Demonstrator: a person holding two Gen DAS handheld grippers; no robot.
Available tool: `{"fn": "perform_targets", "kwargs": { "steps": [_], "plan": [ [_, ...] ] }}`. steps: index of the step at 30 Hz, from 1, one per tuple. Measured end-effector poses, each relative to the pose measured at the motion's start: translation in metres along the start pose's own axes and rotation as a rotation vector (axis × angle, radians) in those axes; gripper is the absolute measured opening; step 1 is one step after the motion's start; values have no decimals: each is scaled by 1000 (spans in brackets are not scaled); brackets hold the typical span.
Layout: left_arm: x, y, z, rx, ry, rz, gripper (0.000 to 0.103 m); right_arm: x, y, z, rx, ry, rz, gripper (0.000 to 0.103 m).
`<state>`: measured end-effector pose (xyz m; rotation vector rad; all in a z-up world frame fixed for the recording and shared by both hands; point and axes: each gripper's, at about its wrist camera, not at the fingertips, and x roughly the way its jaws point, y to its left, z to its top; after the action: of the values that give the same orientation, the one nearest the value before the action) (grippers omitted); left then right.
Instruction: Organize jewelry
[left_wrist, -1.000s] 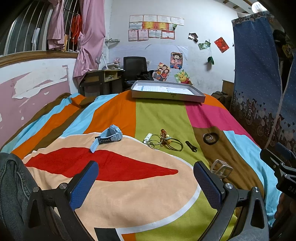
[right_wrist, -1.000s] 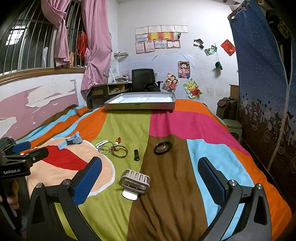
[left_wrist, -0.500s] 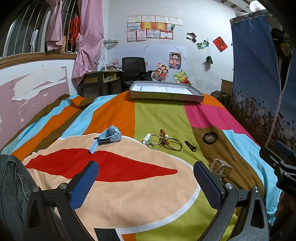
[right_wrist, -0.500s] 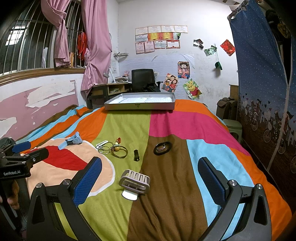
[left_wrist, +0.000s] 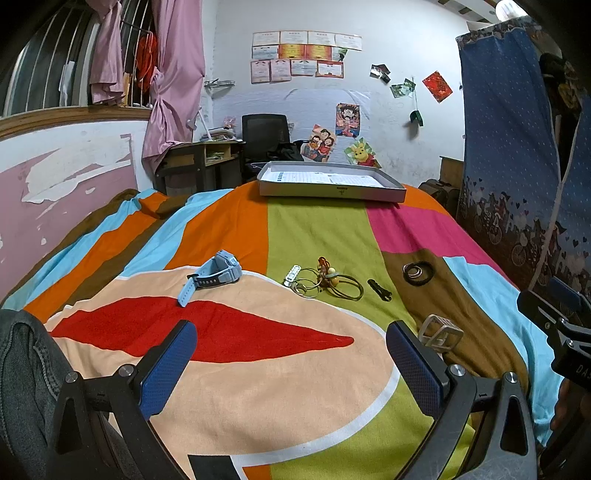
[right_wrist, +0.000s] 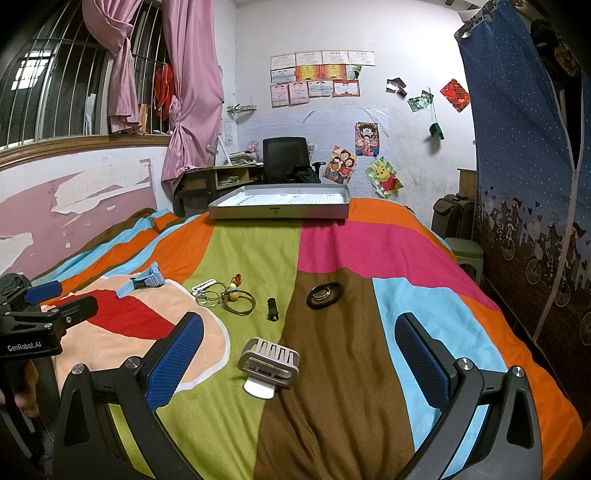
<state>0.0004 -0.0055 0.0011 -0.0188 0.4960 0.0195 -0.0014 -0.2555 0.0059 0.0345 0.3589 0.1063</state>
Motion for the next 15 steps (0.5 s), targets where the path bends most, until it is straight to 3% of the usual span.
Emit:
{"fn": "perform_targets", "kwargs": {
  "steps": [15],
  "plan": [
    [0,-3,0,1,1,1,103,0,0,0,0,0,1,102]
  ]
}}
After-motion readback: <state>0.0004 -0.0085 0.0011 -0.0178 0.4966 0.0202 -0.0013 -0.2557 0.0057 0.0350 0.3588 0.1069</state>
